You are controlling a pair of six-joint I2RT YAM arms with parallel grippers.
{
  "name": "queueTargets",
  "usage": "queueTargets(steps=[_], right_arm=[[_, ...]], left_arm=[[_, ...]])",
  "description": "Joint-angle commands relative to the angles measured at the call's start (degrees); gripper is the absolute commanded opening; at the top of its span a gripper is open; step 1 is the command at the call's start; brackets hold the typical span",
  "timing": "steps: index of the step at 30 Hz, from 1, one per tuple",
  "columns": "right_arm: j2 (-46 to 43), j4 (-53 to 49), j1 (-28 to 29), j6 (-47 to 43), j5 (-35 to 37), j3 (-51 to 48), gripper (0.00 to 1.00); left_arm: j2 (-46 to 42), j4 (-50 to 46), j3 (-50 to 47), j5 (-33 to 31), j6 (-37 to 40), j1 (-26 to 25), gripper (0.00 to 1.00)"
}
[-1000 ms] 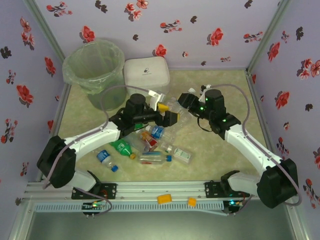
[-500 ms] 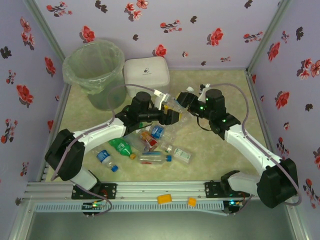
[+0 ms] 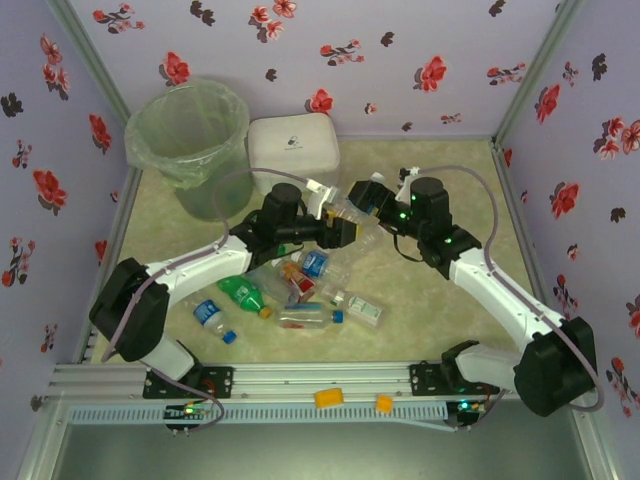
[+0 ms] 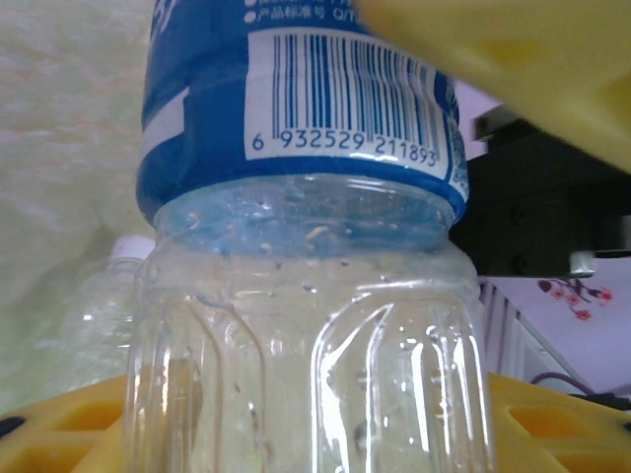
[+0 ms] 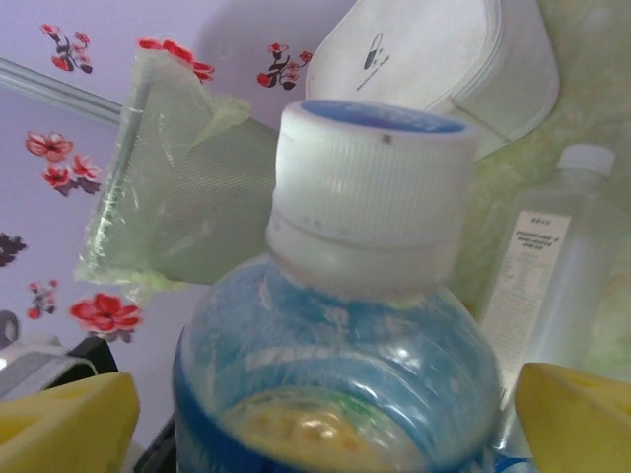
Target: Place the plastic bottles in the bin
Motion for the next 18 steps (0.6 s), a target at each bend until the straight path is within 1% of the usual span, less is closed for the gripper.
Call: queueTargets(steps=[1, 4, 7, 13, 18], right_arm=[[-2.8, -4.5, 0.0, -3.9, 3.8, 3.7, 1.0], [-4.3, -5.8, -0.1, -5.6, 6.3, 3.8, 1.0], [-5.5, -5.1, -0.2, -6.2, 8.2, 2.3, 1.0], [-4.0, -3.1, -0.2, -5.2, 9.9, -1.6, 1.0], [-0.7, -3.0, -0.2, -4.7, 8.5, -3.2, 1.0]], left_arm=[[-4.9, -6.0, 2.0, -5.5, 5.1, 2.2, 0.4], [-8.1, -13.2, 4.1, -11.1, 9.5, 4.2, 0.37], [-11.4, -18.3, 6.4, -15.8, 12.2, 7.0, 0.36], [-17.6, -20.5, 9.5, -16.8, 13.6, 15.1, 0.37], [-19.1, -23.2, 13.9, -20.5, 14.2, 22.3, 0.35]])
